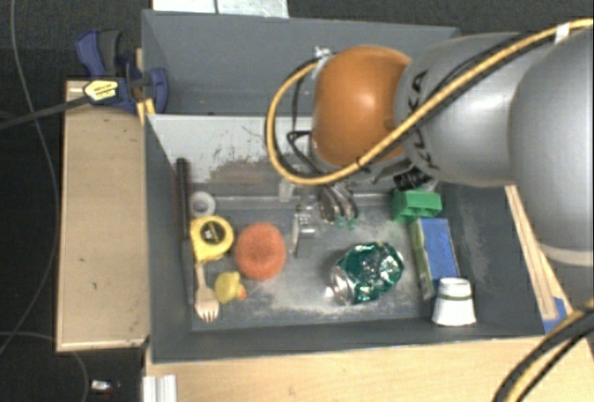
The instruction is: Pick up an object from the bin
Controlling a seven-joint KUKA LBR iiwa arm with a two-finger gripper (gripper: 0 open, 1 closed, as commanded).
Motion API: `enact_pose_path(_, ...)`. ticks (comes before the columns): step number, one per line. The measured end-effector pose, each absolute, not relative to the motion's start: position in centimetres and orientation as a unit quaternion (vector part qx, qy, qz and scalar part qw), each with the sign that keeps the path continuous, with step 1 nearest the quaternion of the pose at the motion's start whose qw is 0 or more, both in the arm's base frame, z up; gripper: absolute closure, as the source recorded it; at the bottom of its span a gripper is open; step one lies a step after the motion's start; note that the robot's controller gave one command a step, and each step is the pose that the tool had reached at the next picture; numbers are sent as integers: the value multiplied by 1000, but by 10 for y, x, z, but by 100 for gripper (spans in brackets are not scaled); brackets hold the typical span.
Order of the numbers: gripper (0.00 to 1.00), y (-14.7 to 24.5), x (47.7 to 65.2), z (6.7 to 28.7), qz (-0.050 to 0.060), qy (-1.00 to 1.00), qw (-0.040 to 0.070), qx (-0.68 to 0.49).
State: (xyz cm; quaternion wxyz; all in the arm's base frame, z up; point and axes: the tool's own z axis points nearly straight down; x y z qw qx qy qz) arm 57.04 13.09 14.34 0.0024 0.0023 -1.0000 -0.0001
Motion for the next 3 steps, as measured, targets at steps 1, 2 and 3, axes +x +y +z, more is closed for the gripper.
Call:
enact_pose_path(1, 0, 130, 572, 148, -1, -1000, -1, 1)
enact_pose_path(2, 0, 133, 559, 97, -1, -1000, -2, 5)
enact_pose_path(3, 0, 83, 549, 107, -2, -1000, -3, -22)
